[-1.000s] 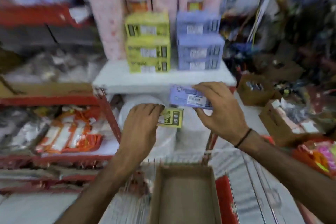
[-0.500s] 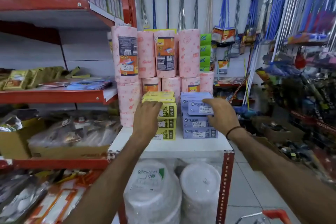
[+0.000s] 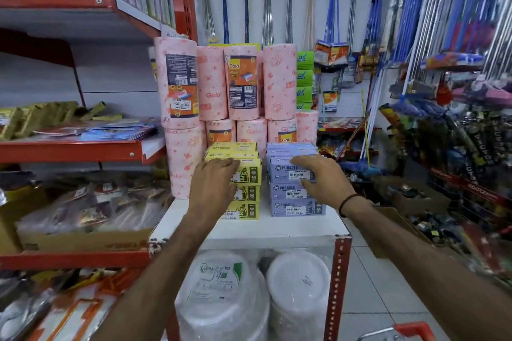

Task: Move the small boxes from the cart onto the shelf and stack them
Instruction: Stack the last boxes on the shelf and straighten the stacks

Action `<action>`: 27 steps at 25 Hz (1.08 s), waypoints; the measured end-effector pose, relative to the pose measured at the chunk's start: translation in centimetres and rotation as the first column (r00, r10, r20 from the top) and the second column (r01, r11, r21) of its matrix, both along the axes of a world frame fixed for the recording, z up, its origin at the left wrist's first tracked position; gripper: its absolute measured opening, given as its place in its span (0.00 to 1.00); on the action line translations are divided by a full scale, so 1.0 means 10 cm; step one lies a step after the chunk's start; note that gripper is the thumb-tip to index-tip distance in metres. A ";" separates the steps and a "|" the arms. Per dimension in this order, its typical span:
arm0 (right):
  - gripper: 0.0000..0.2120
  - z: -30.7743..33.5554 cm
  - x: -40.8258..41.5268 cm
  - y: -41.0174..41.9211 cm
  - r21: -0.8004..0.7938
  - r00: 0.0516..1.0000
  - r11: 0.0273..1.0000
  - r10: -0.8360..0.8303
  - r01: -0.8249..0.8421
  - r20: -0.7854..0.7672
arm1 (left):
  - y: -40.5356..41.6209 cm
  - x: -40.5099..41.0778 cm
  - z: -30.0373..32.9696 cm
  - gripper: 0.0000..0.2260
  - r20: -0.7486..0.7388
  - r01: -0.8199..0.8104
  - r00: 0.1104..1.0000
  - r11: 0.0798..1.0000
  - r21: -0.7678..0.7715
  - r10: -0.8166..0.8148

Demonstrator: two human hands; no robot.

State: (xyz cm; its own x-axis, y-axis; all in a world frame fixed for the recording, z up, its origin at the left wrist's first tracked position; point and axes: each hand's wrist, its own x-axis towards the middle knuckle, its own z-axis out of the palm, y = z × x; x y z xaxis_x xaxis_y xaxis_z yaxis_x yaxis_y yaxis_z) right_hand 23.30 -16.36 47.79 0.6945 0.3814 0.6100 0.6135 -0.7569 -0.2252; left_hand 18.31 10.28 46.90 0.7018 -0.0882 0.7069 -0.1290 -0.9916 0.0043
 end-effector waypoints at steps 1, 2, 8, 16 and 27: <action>0.24 0.01 0.02 0.00 0.002 1.000 1.000 0.000 0.000 0.002 | 0.01 0.01 0.00 0.27 0.009 -0.011 1.000 1.000 -0.004 0.011; 0.24 0.01 0.04 0.01 0.004 1.000 1.000 -0.002 0.002 0.001 | 0.01 0.02 -0.01 0.27 0.014 -0.020 1.000 1.000 -0.007 0.021; 0.24 -0.02 0.09 0.05 -0.003 1.000 1.000 0.002 -0.003 -0.022 | 0.04 0.06 -0.02 0.26 0.010 -0.004 1.000 0.999 -0.053 0.004; 0.36 -0.26 -0.12 0.68 -0.336 0.931 0.934 0.008 0.124 0.364 | 0.27 0.16 -0.45 0.32 0.042 0.058 0.997 0.990 0.129 -0.064; 0.36 -0.41 -0.04 0.96 -0.360 0.939 0.924 -0.001 0.133 0.344 | 0.30 0.33 -0.66 0.33 0.062 0.031 0.997 0.996 0.083 -0.036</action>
State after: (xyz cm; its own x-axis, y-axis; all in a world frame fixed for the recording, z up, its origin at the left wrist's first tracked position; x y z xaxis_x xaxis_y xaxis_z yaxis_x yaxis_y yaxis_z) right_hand 22.87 -6.71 43.65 0.5088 0.5856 0.6310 0.5471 -0.7859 0.2883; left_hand 21.58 13.28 40.30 0.6519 -0.1702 0.7390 -0.1593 -0.9835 -0.0860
